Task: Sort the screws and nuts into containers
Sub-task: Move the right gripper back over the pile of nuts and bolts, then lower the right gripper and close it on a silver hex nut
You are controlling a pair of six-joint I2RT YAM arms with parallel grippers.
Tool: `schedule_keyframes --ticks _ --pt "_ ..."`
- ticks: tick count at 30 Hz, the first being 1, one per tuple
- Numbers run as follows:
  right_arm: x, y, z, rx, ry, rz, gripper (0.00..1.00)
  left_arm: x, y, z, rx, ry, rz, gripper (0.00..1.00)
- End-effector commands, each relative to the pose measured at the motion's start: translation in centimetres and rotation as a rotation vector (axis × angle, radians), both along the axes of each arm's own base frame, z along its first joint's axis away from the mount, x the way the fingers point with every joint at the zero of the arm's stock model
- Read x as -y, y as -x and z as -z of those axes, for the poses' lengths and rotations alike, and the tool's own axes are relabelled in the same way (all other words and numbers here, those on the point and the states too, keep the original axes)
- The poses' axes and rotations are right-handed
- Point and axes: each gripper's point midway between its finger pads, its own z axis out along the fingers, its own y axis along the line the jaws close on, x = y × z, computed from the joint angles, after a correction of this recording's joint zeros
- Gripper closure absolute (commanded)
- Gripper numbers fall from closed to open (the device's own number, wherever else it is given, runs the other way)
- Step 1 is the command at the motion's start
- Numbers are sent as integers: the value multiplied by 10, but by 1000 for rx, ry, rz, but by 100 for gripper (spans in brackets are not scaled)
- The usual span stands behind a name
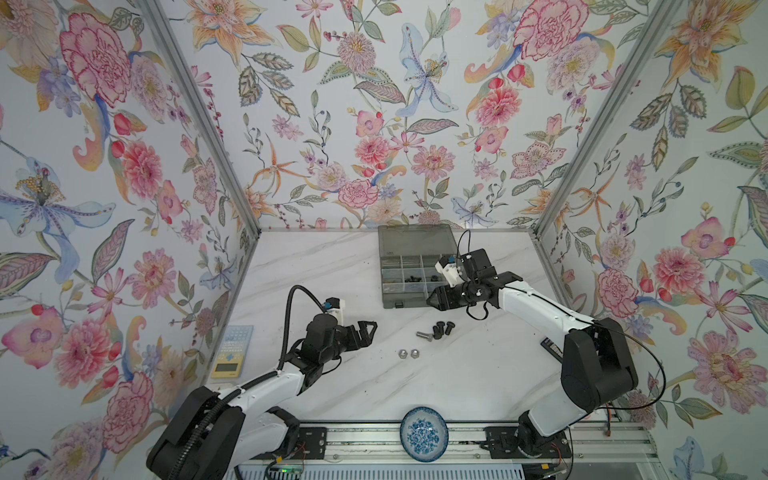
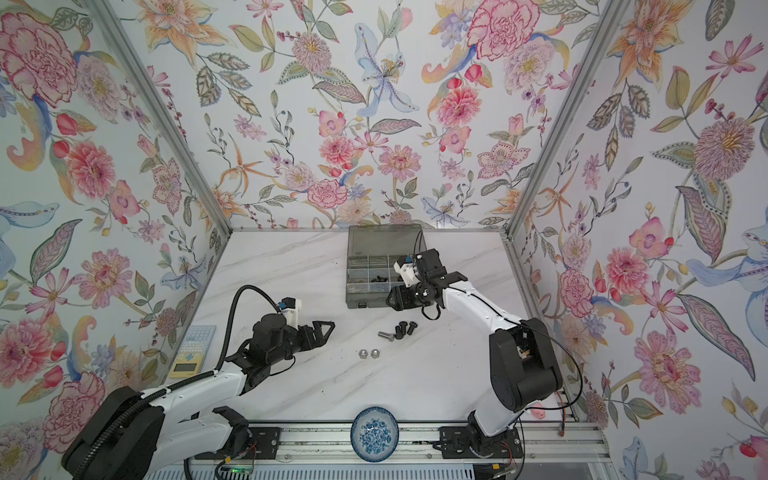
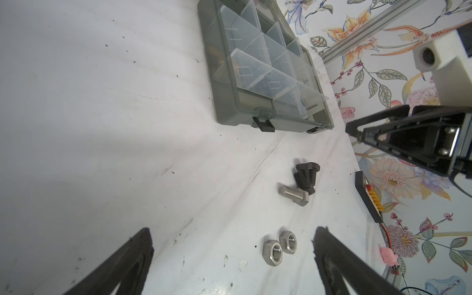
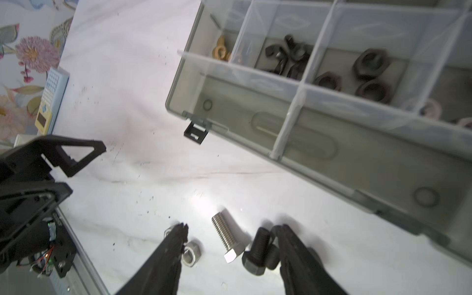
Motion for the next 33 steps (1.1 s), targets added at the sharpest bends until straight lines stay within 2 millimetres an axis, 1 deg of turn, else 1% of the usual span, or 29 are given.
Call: schedule_keyframes --ticks 1,3,7,8,16,24,30,33 --pt "-14 33 5 -18 17 -93 38 0 -6 -5 2 7 -4 1" --pt "-23 49 13 -29 47 -124 38 -1 -6 -4 -1 7 -10 1" --pt "-35 72 25 -32 101 -169 39 0 -6 -5 -1 5 -6 1" --pt "-40 80 27 -34 109 -189 39 0 -6 -5 1 3 -5 1" --pt "-46 107 45 -70 161 -215 45 -3 -4 -8 1 6 -16 1" --pt "-43 120 64 -91 226 -220 47 -6 -2 -7 4 9 -26 1" --pt "-41 119 77 -98 272 -221 48 -5 -3 -7 2 6 -22 1" --pt "-42 117 80 -99 283 -222 48 -5 -2 -5 0 11 -25 1"
